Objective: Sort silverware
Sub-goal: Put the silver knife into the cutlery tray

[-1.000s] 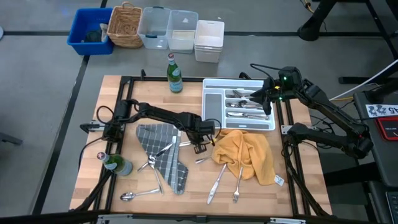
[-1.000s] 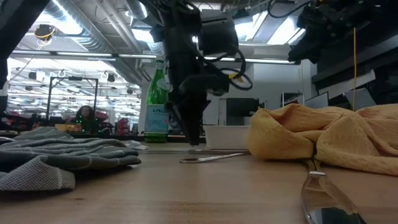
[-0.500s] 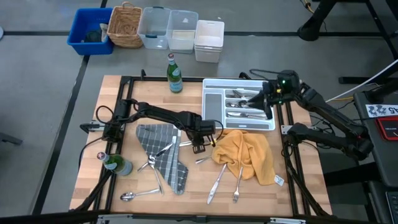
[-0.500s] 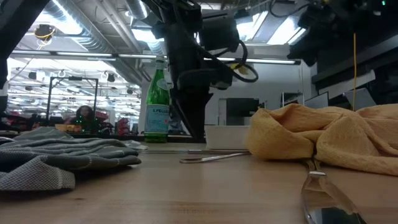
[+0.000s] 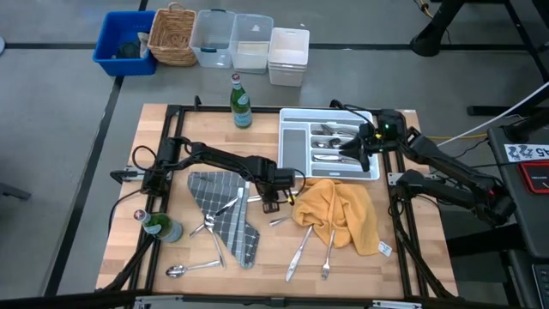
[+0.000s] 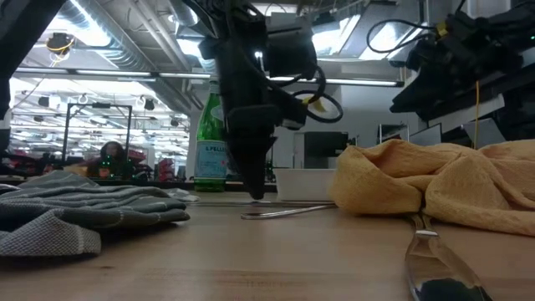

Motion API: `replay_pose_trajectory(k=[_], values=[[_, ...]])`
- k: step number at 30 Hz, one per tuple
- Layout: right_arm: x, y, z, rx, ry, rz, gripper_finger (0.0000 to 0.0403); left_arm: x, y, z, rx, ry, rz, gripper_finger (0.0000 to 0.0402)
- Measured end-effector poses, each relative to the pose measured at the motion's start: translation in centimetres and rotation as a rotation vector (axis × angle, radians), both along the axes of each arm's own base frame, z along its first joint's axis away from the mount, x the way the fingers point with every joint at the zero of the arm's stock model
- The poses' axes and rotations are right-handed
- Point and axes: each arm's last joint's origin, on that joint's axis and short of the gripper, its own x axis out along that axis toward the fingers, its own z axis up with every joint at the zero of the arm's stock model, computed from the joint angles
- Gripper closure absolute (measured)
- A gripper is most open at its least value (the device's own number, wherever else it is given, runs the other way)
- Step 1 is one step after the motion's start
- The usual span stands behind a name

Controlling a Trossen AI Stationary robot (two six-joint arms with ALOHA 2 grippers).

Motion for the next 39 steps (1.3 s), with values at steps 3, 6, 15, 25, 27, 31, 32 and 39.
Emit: replay_pose_trajectory(k=[3,6,15,25,27,31,32,39], values=[[0.0,-0.1,-0.4,-0.011,-0.009,-0.002,0.0288,0.2,0.0,0.0,0.003,-0.02,-0.012,0.0284],[0.1,-0.1,-0.5,-0.031,-0.018,-0.012,0.0288,0.2,-0.1,0.0,0.003,-0.023,-0.013,0.0284],[0.0,0.0,-1.8,-0.023,0.0,-0.014,0.0288,0.5,-0.2,-1.2,0.007,0.004,-0.02,0.0284],[-0.1,0.2,-4.5,-0.018,-0.106,-0.003,0.0288,0.4,-0.2,-1.4,0.015,0.014,-0.061,0.0284],[-0.2,0.3,-4.9,-0.013,-0.129,-0.003,0.0288,0.4,-0.2,-1.4,0.016,0.016,-0.067,0.0284],[-0.2,0.4,-5.2,0.006,-0.153,-0.011,0.0288,0.4,-0.1,-1.4,0.016,0.019,-0.067,0.0285],[-0.2,0.4,-5.2,0.009,-0.153,-0.012,0.0288,0.4,-0.1,-1.4,0.016,0.021,-0.067,0.0287],[-0.2,0.4,-5.2,0.011,-0.153,-0.013,0.0288,0.2,-0.1,-1.5,0.019,0.04,-0.067,0.0338]])
